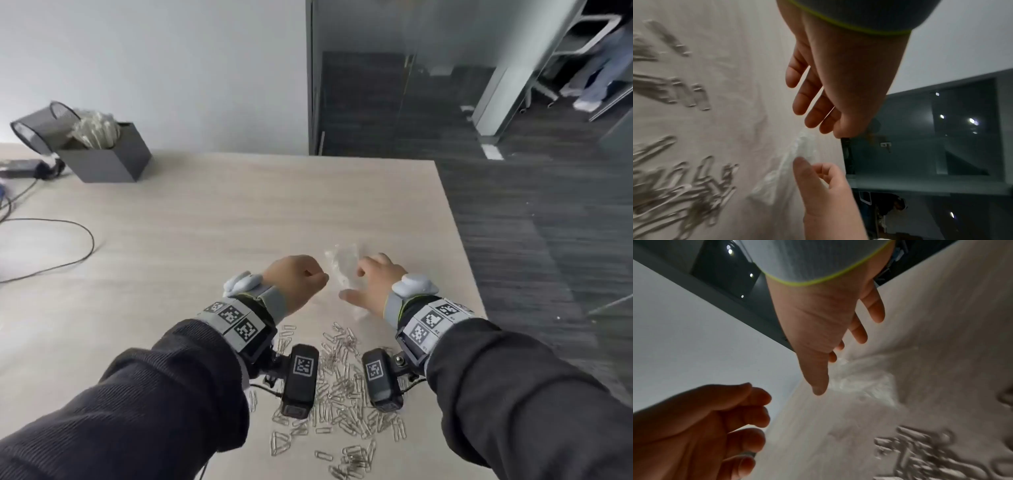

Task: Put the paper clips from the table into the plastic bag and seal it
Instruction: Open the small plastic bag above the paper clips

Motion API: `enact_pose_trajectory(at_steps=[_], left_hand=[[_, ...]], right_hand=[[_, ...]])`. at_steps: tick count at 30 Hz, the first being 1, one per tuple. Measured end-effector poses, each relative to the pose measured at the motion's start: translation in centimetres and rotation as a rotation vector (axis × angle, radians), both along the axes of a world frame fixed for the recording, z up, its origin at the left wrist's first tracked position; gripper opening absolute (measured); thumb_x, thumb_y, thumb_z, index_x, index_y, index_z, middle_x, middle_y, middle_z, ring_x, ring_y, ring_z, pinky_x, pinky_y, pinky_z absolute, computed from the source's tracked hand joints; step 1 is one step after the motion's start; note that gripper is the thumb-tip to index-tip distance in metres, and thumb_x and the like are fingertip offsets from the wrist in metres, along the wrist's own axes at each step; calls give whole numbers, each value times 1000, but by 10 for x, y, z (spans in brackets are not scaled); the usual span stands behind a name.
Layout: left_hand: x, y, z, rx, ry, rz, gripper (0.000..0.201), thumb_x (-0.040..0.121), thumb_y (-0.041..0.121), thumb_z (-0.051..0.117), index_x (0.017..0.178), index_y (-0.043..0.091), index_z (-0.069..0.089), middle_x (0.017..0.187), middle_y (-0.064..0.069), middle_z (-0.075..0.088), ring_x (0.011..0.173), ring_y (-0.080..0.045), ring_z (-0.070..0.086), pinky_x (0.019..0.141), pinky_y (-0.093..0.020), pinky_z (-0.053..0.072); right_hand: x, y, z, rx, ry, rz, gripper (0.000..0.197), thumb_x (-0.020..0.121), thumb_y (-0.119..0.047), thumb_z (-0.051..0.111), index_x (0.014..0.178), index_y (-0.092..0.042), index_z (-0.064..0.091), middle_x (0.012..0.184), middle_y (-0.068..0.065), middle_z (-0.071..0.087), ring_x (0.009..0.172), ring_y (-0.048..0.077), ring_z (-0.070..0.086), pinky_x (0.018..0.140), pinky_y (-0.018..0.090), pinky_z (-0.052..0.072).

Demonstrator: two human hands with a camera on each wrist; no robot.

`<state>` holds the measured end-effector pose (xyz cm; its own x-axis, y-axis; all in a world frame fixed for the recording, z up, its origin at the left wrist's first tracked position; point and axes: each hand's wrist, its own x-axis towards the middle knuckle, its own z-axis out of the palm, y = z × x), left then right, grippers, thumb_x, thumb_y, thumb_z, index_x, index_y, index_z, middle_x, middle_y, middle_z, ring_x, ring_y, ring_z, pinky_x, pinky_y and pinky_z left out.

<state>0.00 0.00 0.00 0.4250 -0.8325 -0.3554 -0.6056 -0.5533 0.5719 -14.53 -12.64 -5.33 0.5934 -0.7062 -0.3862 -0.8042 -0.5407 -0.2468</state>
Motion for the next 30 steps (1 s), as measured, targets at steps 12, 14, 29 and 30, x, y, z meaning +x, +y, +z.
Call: enact_pose_trajectory(at_steps=[12,14,29,30], left_hand=[[-11,26,-70,-377,731,350,33,95,32,62,125,17,59,127,-3,66,114,-20,65,96,-48,56],[-18,35,-69,-425,841,317,56,85,50,69,131,22,53,136,1,59,123,-21,58,102,-50,51],[-68,144,-32,-615,164,38,66,73,34,85,127,27,48,117,4,62,100,-17,65,90,-38,54],[-71,151,-28,-598,-17,-47,66,72,36,84,127,31,47,116,7,61,98,-16,65,90,-39,55]], right_hand=[[-27,42,-44,9,-629,-117,9,77,-26,64,72,-24,56,105,-16,48,78,13,58,74,31,49],[-36,64,-36,-8,-739,-71,11,78,-26,67,71,-25,59,109,-17,51,82,8,59,79,29,49],[-106,190,26,-177,-973,199,22,86,-34,63,107,-32,62,112,-16,53,96,8,58,77,19,42],[-109,196,36,-209,-1001,230,24,87,-33,61,110,-31,61,112,-14,53,96,9,58,76,19,43]])
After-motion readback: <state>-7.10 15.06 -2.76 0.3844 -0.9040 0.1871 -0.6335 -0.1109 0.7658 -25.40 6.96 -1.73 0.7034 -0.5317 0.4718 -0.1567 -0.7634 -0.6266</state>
